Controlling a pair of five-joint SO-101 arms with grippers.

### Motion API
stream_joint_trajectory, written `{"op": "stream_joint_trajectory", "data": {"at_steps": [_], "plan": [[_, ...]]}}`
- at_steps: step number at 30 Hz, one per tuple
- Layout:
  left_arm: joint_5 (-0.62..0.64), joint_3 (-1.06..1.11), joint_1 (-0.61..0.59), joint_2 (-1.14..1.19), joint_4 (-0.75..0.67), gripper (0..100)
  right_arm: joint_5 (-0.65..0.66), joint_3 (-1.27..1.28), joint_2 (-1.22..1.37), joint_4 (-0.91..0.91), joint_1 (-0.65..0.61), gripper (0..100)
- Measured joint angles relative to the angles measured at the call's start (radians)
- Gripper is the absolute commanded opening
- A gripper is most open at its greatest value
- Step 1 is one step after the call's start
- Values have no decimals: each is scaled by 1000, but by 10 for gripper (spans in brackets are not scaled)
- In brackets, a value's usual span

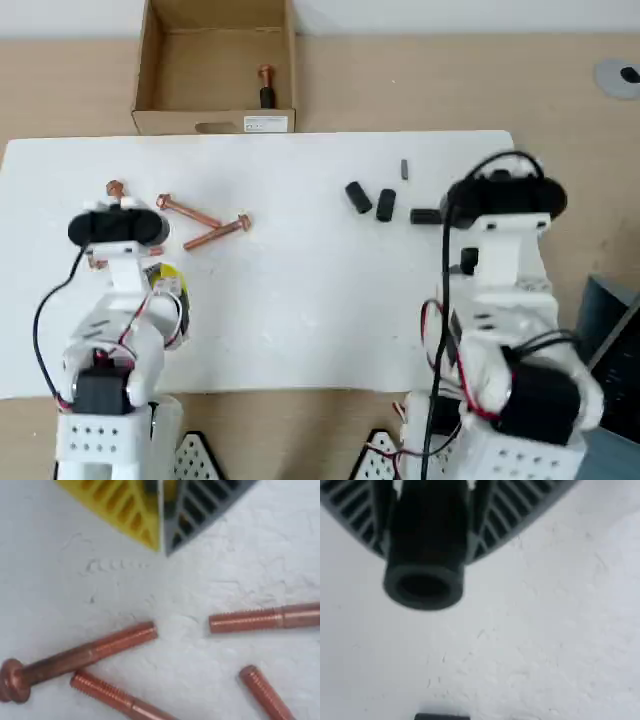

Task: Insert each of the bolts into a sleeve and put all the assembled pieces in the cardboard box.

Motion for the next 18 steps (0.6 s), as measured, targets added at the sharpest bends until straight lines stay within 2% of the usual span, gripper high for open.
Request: {"op": "stream_joint_trajectory", "data": {"at_steps": [5,9,18], "plan": [[-3,-232,12,310,2,28,-14,103,-66,-11,0,9],[-71,-419,44,583,29,28,-14,115,-72,-15,0,9],[-284,-847,103,1076,255,29,-14,115,-81,-17,0,9]]}}
